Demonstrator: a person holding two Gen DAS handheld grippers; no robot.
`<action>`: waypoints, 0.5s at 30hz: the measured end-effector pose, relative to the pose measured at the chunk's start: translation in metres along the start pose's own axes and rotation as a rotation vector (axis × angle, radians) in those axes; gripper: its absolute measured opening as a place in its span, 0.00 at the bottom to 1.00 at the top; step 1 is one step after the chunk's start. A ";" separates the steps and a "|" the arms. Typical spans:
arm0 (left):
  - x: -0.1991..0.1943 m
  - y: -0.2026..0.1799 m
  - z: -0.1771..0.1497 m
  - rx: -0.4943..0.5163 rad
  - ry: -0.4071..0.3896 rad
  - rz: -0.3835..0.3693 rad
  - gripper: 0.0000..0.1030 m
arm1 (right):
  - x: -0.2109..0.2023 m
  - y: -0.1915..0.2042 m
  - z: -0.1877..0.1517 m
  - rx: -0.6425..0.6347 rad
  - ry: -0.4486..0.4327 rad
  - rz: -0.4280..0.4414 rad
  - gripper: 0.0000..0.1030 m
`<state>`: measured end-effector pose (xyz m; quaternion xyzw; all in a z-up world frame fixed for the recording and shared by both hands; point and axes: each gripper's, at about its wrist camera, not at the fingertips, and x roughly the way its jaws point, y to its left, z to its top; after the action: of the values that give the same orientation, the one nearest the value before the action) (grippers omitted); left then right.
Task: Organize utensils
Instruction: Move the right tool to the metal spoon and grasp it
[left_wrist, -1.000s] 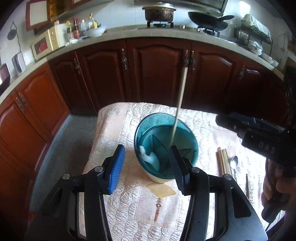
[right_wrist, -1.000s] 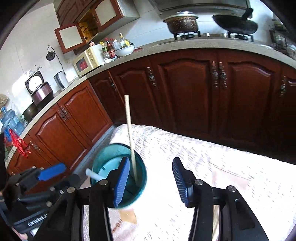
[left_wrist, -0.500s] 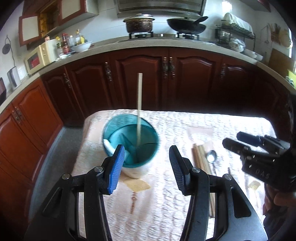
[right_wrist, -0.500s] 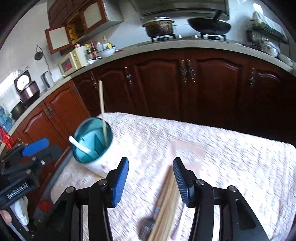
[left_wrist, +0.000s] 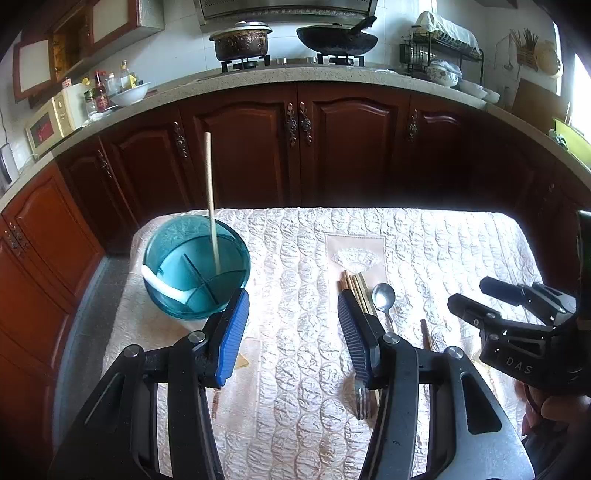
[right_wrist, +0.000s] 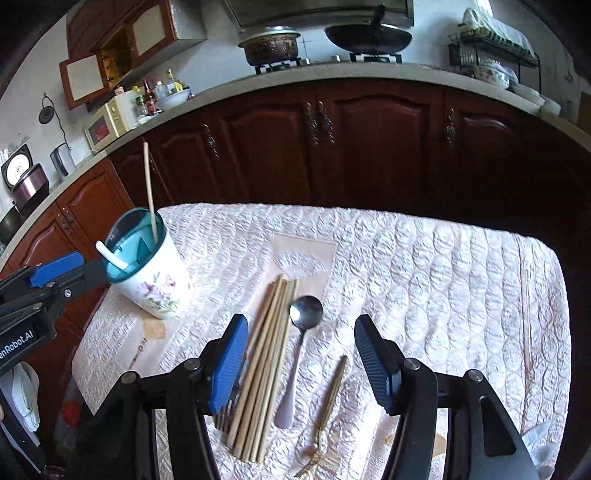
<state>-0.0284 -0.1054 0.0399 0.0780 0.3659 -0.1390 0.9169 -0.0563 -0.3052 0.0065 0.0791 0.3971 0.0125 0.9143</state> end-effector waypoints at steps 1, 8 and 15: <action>0.001 0.000 -0.001 0.001 0.003 -0.003 0.48 | 0.002 -0.003 -0.002 0.006 0.007 -0.002 0.56; 0.015 -0.002 -0.007 -0.006 0.036 -0.034 0.48 | 0.023 -0.014 -0.011 0.041 0.057 -0.013 0.56; 0.027 0.003 -0.017 -0.025 0.078 -0.056 0.48 | 0.042 -0.022 -0.015 0.067 0.093 -0.016 0.56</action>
<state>-0.0194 -0.1036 0.0088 0.0615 0.4051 -0.1568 0.8986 -0.0392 -0.3210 -0.0378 0.1058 0.4399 -0.0042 0.8918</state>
